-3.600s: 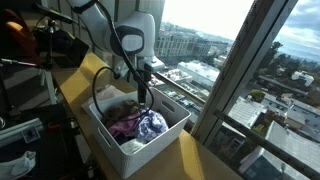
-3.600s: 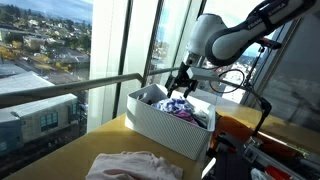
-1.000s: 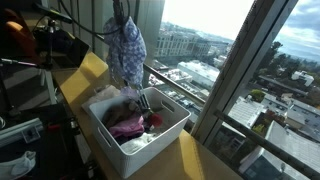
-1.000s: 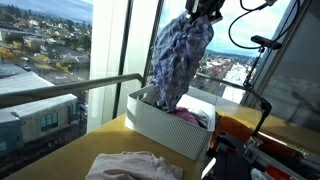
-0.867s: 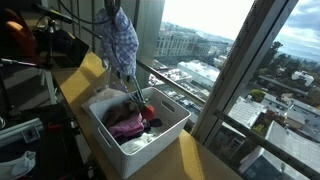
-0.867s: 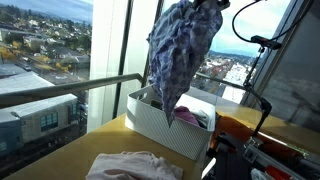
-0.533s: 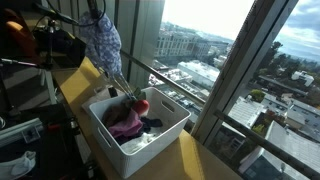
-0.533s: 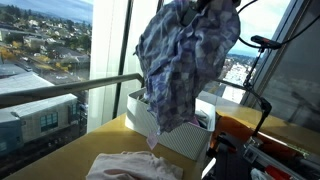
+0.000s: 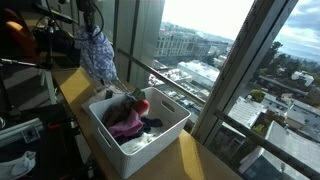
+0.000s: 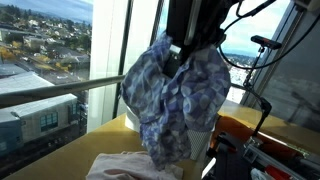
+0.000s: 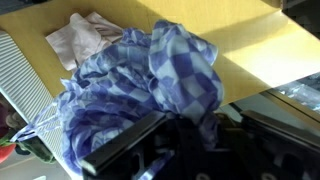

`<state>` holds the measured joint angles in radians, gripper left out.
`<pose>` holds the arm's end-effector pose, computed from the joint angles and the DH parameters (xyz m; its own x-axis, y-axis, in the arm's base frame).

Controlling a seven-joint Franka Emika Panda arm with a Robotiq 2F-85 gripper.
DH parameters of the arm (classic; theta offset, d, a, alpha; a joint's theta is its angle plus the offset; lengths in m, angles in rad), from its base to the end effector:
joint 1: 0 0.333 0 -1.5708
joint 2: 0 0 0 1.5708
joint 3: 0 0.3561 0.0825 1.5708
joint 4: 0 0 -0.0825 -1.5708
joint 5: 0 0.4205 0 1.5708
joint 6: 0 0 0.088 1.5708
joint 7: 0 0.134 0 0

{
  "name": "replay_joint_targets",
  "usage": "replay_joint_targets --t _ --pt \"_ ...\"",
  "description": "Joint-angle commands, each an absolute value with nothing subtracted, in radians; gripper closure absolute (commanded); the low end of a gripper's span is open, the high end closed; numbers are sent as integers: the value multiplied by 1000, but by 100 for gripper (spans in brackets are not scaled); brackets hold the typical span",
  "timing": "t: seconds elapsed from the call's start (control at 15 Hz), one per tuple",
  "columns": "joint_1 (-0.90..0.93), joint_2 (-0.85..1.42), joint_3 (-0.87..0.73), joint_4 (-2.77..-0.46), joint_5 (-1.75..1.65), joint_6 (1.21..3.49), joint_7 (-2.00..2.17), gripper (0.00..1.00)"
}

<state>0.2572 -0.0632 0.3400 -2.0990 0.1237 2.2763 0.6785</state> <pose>0.4840 0.3388 0.4676 0.9792 -0.1602 0.1246 -0.1310 -0.9678 -0.2150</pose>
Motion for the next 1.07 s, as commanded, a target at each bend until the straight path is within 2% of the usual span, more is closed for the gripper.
replay_joint_targets --t 0.0,0.67,1.0 --pt "295 -51 358 -1991 101 2236 718 97" --pt "378 44 411 -1777 -31 2189 819 97" --pt "376 92 375 -1786 -47 2201 823 97"
